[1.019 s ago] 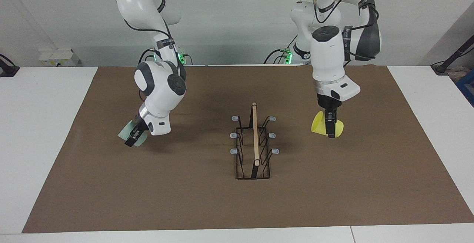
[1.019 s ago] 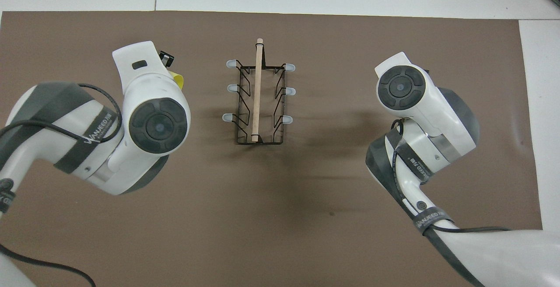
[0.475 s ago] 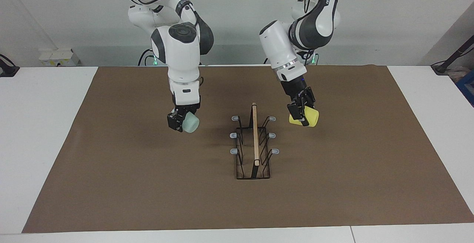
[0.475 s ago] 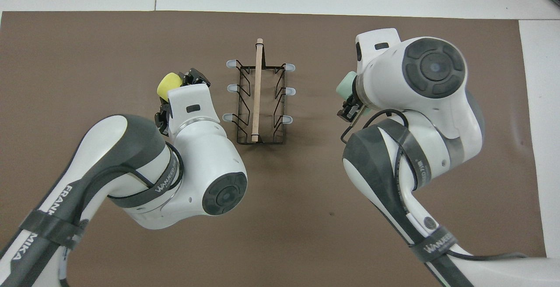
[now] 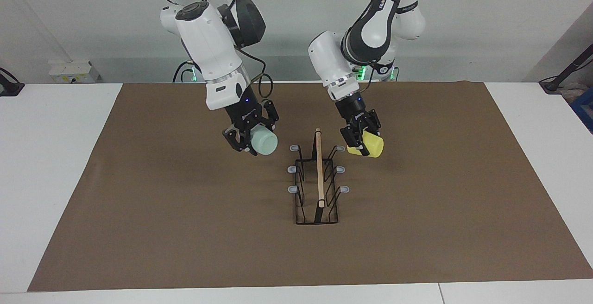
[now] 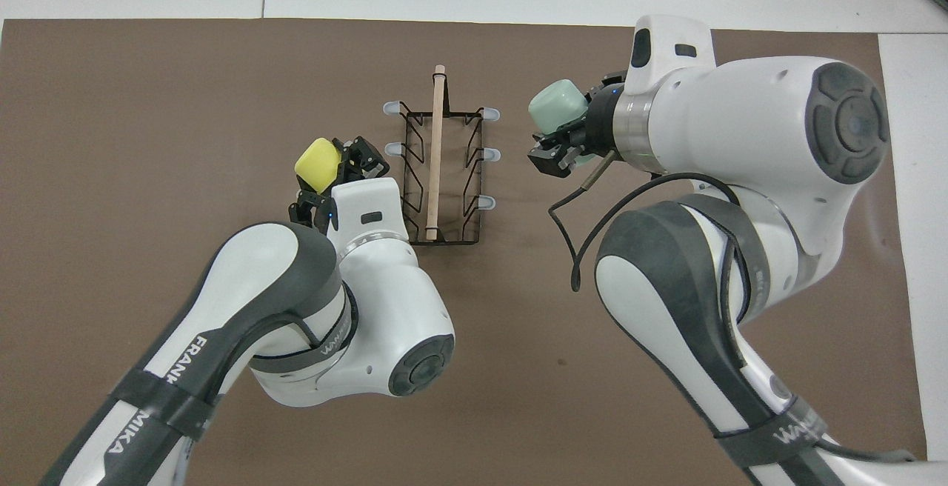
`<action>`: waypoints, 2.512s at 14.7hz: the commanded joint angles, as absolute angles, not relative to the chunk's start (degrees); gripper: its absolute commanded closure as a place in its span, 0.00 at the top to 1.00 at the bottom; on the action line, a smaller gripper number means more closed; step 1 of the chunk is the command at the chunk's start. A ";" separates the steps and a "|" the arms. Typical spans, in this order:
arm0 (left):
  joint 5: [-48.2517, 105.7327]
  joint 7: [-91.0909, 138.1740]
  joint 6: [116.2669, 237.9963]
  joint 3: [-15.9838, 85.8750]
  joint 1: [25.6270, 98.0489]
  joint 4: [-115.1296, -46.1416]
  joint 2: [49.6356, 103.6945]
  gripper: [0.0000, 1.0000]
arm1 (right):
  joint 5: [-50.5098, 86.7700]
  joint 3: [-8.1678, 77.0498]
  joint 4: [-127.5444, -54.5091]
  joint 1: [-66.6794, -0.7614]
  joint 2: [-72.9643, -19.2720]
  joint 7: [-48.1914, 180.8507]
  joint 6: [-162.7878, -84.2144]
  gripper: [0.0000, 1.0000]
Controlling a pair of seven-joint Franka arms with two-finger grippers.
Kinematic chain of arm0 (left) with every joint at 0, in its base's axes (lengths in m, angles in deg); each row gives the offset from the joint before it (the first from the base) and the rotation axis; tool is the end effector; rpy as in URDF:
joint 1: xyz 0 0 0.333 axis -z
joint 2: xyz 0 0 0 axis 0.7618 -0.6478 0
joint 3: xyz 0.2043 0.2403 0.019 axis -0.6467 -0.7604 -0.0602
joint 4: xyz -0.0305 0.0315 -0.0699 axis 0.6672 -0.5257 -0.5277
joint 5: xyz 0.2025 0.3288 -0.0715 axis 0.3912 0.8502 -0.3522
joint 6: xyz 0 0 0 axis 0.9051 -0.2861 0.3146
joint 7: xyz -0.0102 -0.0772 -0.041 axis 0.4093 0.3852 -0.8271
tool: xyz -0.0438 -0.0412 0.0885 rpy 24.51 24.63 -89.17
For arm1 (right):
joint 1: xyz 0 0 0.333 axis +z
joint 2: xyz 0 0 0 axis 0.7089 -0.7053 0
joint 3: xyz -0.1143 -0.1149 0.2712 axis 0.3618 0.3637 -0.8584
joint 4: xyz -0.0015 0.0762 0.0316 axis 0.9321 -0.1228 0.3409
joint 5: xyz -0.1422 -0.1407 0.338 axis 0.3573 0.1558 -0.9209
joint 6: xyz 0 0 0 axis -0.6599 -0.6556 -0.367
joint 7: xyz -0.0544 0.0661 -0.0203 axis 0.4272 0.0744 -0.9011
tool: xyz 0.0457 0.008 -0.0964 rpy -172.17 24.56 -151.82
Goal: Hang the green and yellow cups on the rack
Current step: 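Carry the yellow cup to the rack while the right gripper carries the green cup, then release the yellow cup on a peg while the right gripper lowers the green cup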
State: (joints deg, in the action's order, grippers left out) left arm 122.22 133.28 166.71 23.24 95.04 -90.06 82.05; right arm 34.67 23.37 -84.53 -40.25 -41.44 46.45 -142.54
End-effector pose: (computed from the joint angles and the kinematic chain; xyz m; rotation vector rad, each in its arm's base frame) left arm 0.4815 -0.3257 0.4184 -2.5062 -1.0456 -1.4133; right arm 0.6089 0.2463 0.5457 -2.6144 -1.0115 -0.7422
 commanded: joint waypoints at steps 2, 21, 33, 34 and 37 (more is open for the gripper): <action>126.20 137.64 165.05 22.25 97.87 -90.70 80.41 0.00 | 22.04 22.57 -94.30 -37.42 -38.69 45.68 -163.61 0.00; 125.00 132.67 165.82 22.78 97.37 -90.97 82.85 1.00 | -55.62 22.66 -107.86 -38.99 -31.74 -30.37 -163.58 0.00; 117.87 94.69 185.69 22.78 76.96 -90.97 84.09 1.00 | -80.39 22.92 -107.95 -29.76 -35.52 -50.72 -171.93 0.00; 116.99 92.50 186.92 22.78 75.65 -90.88 83.91 1.00 | -80.39 22.92 -107.95 -29.94 -36.04 -51.78 -171.93 0.00; 110.60 81.79 187.81 22.78 73.27 -89.22 83.56 1.00 | -80.39 22.92 -105.41 -29.85 -38.59 -51.97 -171.93 0.00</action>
State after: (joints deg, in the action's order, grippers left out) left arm 115.08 88.95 186.54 22.32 74.84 -90.12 83.49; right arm -78.52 22.88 -107.94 -29.67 -36.58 -49.52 -171.68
